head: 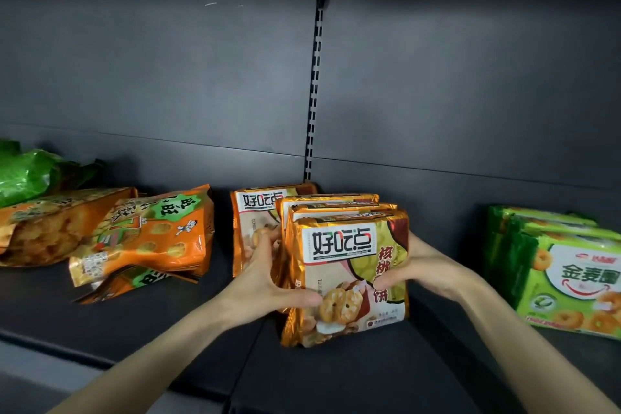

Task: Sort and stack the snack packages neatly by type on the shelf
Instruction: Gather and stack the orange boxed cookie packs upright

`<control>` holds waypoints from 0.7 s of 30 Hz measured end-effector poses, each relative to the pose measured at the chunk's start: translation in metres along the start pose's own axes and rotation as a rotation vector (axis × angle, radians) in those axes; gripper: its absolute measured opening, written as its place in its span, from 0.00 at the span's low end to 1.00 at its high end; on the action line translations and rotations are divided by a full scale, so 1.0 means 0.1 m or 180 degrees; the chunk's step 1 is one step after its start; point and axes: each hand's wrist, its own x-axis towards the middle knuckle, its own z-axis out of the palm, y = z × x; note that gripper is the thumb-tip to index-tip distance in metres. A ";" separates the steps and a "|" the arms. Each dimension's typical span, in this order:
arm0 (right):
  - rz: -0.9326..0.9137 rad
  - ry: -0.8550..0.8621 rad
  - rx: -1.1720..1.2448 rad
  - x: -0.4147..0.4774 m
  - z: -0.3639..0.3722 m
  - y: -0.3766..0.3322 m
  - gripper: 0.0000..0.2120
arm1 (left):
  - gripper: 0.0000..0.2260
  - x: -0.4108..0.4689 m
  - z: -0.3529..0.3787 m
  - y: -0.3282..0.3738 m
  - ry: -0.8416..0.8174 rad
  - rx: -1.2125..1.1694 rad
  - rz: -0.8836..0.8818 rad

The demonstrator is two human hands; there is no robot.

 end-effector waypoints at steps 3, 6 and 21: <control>0.0062 0.0294 0.0005 -0.12 -0.16 0.06 0.47 | 0.50 0.21 0.15 0.07 -0.0165 0.0220 -0.0006; 0.0119 0.0651 0.0064 -0.23 -0.32 0.14 0.49 | 0.57 0.49 0.28 0.11 -0.0301 0.0357 -0.0091; 0.0174 0.1673 -0.0070 -0.22 -0.53 0.37 0.48 | 0.43 1.22 0.58 0.17 -0.0813 0.0474 -0.0096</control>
